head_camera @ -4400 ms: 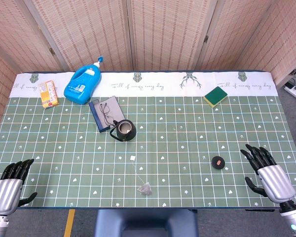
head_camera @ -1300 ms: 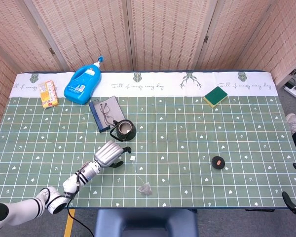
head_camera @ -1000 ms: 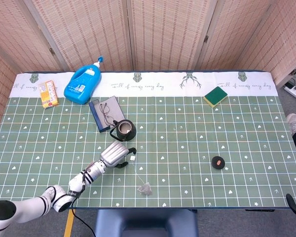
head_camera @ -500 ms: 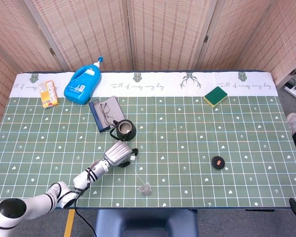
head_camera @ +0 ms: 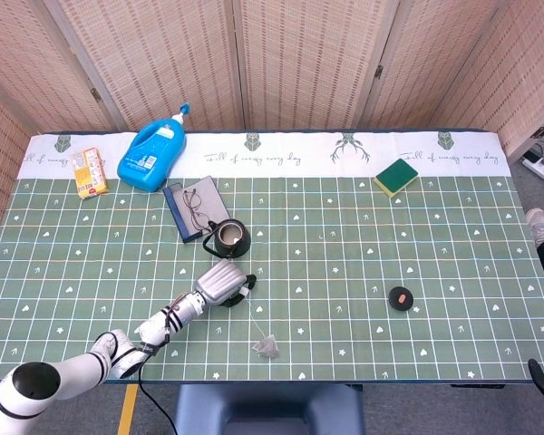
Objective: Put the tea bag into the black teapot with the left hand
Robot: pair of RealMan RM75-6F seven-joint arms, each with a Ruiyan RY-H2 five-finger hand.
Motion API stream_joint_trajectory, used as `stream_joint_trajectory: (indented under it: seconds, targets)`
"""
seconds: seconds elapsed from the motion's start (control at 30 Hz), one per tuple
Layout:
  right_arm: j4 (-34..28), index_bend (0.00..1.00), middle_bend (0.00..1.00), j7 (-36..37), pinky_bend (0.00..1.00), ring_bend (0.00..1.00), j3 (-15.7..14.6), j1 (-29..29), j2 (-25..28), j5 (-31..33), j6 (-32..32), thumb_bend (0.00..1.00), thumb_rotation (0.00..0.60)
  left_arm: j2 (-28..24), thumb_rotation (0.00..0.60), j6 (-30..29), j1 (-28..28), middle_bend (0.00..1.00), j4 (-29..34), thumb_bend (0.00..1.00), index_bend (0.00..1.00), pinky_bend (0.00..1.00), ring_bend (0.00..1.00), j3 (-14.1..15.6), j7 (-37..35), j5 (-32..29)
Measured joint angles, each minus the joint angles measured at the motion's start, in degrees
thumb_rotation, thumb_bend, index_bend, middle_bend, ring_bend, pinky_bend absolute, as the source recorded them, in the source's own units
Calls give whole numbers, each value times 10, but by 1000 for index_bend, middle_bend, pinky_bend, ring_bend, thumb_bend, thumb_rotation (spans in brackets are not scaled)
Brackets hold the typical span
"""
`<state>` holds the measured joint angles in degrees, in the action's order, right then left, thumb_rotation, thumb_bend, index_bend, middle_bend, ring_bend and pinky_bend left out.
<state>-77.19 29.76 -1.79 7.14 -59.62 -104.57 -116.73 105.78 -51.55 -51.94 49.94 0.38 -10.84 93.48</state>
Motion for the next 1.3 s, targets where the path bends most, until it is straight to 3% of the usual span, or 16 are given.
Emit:
stream_joint_trajectory:
  seconds: [0.8,1.3]
  targets:
    - [-8,0,0,-15,0,0,2,4,-1,1,2,423,600,0,600,-30,5,1000,-6,406,637,1000,1000,14,-19,7]
    - [-20,0,0,-31,0,0,1,0,1,-4,15,423,600,-55,600,-58,17,1000,55,466,663,1000,1000,1,15,-5]
